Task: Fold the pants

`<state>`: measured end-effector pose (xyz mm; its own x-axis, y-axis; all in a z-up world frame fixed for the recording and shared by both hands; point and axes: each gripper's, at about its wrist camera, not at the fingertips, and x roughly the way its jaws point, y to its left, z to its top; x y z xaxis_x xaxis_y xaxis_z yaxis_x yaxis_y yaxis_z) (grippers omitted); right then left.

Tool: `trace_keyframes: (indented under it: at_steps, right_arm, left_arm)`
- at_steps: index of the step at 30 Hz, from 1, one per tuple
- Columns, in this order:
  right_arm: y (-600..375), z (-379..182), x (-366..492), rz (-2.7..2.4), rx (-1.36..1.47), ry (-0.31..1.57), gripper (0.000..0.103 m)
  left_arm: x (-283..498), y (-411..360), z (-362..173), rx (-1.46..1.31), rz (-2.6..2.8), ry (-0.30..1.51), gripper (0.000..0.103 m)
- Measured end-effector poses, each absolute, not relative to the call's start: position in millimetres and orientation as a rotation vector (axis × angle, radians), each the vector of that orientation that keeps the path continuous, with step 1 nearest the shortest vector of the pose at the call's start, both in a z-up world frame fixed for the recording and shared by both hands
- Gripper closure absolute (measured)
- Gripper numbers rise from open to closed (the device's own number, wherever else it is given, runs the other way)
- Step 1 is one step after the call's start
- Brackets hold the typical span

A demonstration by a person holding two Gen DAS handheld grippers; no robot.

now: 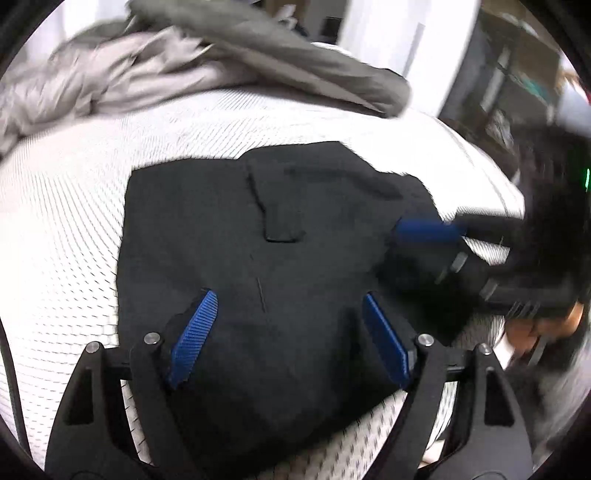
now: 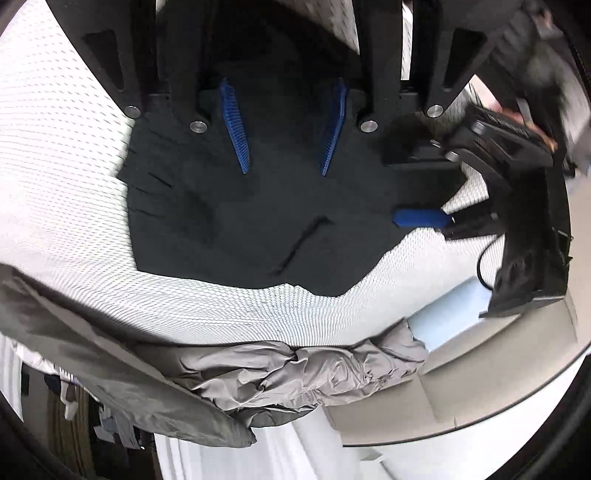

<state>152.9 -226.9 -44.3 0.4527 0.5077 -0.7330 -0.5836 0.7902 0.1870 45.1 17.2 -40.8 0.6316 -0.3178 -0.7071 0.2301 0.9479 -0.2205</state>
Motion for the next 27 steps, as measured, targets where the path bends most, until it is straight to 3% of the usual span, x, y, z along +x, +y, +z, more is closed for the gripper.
trace_keyframes:
  at_steps: [3,6,17,21,25,27]
  right_arm:
    - [-207,-74,166,0.629,-0.225,0.935,0.062]
    - [-220,-65,159,0.572,-0.310,0.906,0.062]
    - [-242,-36,164,0.599,-0.132,0.884,0.061]
    - [-205,-60,178,0.639,-0.189,0.985,0.061]
    - [-213,-64,172,0.590,-0.339,0.964,0.061]
    - [-236,-58,169,0.579,-0.314,0.960,0.069]
  left_arm:
    - [52,15,-46,-0.057,-0.304,0.839,0.024]
    - [44,16,-48,0.018,-0.279,0.854,0.024]
    - [65,24,-21,-0.014,-0.222,0.830,0.024]
    - [89,15,-48,0.068,-0.181,0.912,0.025]
    - [82,23,-47,0.088,-0.193,0.905,0.024]
    - [76,35,-45,0.051,-0.203,0.904,0.023]
